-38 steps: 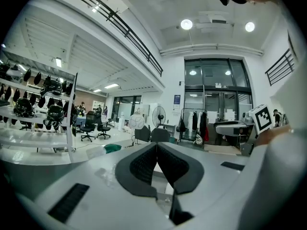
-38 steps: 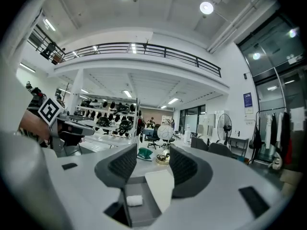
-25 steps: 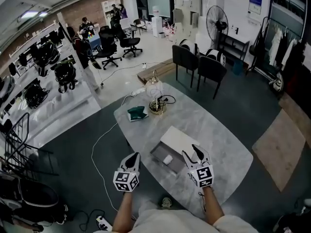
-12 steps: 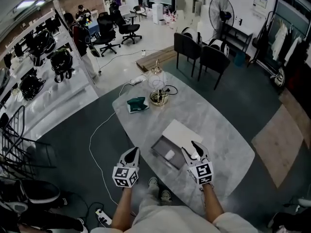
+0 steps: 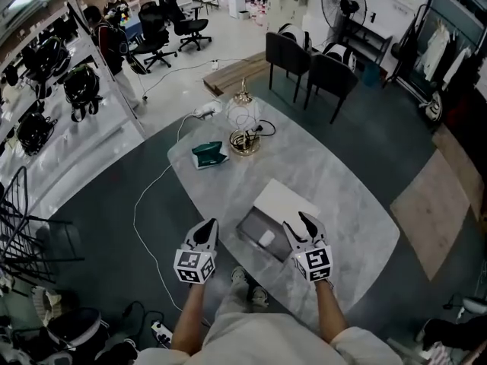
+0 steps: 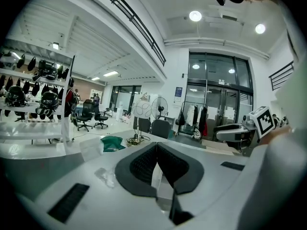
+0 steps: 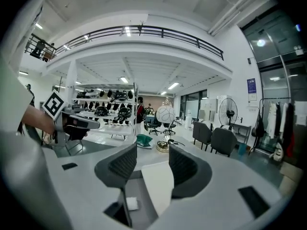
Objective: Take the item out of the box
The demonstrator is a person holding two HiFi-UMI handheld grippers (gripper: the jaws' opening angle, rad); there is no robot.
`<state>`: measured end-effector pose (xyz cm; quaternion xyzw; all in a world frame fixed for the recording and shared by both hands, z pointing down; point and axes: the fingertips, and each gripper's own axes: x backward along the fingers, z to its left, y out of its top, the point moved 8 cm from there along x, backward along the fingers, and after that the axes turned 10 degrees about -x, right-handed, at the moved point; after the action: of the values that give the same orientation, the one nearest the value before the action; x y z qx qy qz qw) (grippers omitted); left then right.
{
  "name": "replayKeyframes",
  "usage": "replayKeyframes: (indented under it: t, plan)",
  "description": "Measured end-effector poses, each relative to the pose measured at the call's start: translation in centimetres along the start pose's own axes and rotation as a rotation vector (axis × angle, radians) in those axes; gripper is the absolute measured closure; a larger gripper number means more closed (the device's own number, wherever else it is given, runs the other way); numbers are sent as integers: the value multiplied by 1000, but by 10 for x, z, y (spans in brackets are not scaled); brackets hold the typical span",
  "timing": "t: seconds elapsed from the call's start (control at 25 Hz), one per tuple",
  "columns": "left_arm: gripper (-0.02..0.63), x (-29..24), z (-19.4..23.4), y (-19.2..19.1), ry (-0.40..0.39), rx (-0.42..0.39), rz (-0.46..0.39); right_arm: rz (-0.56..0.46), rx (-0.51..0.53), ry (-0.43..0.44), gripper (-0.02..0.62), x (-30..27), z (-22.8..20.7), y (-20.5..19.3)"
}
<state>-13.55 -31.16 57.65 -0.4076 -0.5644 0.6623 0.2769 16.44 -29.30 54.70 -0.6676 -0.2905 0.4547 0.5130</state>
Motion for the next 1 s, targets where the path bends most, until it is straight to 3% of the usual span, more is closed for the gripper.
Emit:
replayKeyframes:
  t: [1.0]
  plan:
    - [591, -41, 29, -42, -53, 59, 96, 188, -7, 13, 391, -50, 2, -46]
